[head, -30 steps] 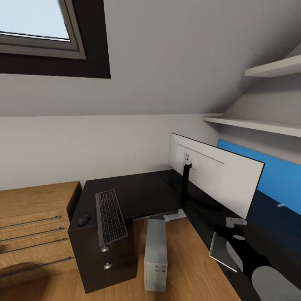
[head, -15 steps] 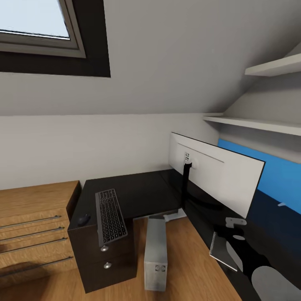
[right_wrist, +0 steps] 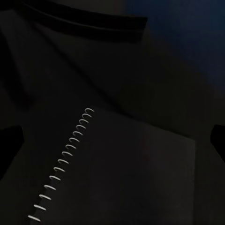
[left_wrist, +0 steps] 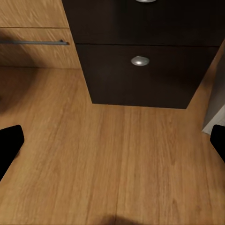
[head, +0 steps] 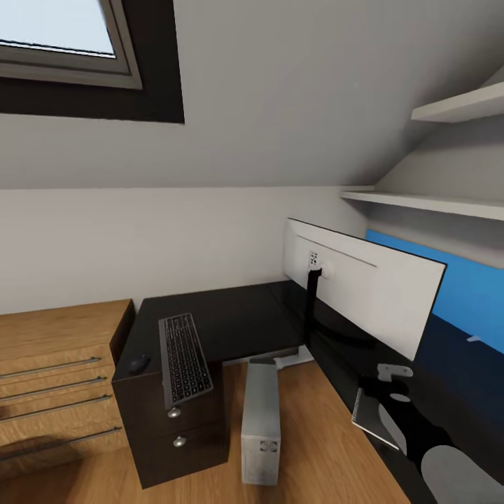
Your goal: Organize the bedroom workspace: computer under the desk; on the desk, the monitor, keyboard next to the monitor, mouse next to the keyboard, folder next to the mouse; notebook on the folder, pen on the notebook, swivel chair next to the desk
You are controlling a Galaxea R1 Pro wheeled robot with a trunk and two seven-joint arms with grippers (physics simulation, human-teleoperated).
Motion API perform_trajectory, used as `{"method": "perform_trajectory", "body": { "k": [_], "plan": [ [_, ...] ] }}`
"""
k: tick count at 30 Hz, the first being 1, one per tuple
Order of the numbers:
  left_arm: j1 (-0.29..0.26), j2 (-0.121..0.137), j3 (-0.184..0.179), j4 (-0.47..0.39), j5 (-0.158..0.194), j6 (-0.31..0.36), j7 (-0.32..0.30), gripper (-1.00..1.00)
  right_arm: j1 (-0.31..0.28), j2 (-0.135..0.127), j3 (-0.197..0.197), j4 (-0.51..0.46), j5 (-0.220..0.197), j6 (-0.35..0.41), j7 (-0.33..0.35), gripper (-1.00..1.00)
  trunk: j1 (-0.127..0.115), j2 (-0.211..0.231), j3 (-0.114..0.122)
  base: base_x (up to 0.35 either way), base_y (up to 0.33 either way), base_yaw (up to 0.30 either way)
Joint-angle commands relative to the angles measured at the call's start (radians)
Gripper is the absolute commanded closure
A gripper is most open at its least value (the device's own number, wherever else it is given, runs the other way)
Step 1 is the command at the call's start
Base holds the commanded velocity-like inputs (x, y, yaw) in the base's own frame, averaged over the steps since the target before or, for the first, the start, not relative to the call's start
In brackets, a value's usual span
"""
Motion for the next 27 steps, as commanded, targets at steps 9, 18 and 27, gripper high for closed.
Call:
{"method": "perform_trajectory", "body": {
  "k": [9, 18, 27],
  "plan": [
    [-0.001, 0.001, -0.009, 0.000, 0.010, -0.006, 0.005, -1.00, 0.000, 0.000, 0.006, -0.001, -0.010, 0.007, -0.004, -1.00, 0.035, -0.064, -0.030, 0.000, 0.000, 0.000],
    [-0.001, 0.001, -0.010, 0.001, 0.009, -0.006, 0.003, -1.00, 0.000, 0.000, 0.014, 0.001, -0.007, 0.009, 0.075, -1.00, 0.038, -0.071, -0.033, 0.000, 0.000, 0.000],
    [-0.001, 0.002, -0.010, 0.002, 0.008, -0.006, 0.004, -1.00, 0.000, 0.000, 0.015, 0.004, -0.005, 0.008, 0.093, -1.00, 0.038, -0.071, -0.033, 0.000, 0.000, 0.000]
  ]
}}
